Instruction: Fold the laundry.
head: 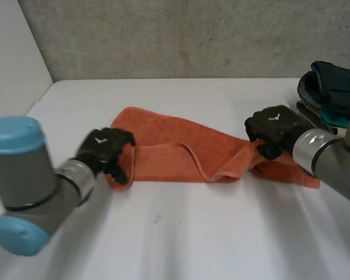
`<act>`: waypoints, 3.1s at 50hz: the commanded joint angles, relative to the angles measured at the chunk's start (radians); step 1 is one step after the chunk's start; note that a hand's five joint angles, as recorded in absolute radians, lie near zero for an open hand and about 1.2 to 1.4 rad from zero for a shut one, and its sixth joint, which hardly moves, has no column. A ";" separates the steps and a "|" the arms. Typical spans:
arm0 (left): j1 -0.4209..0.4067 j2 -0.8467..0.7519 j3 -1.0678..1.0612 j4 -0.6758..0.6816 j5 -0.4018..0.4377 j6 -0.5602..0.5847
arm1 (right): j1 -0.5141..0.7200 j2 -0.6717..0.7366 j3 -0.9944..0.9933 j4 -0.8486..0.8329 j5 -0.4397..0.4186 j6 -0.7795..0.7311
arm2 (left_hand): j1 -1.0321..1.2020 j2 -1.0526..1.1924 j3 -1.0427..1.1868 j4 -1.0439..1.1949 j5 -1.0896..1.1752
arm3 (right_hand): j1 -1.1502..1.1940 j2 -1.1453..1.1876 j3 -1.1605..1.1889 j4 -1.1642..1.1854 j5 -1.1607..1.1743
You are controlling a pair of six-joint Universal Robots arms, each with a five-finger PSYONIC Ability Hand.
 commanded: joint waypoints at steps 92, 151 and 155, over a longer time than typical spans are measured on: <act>0.078 0.004 0.325 0.473 -0.164 0.289 | -0.060 0.149 -0.452 -0.285 0.181 -0.014 | 0.935 0.943 0.939 0.954 0.960 | 0.298 0.220 0.214 0.199 0.214; 0.072 0.051 -0.183 0.524 -0.103 0.101 | -0.091 0.095 0.125 -0.019 0.008 -0.177 | 0.935 0.943 0.939 0.954 0.960 | -0.693 -0.772 -0.778 -0.793 -0.777; 0.070 0.051 -0.183 0.524 -0.103 0.101 | -0.091 0.090 0.168 -0.031 0.012 -0.236 | 0.935 0.943 0.939 0.954 0.960 | -0.676 -0.754 -0.760 -0.775 -0.759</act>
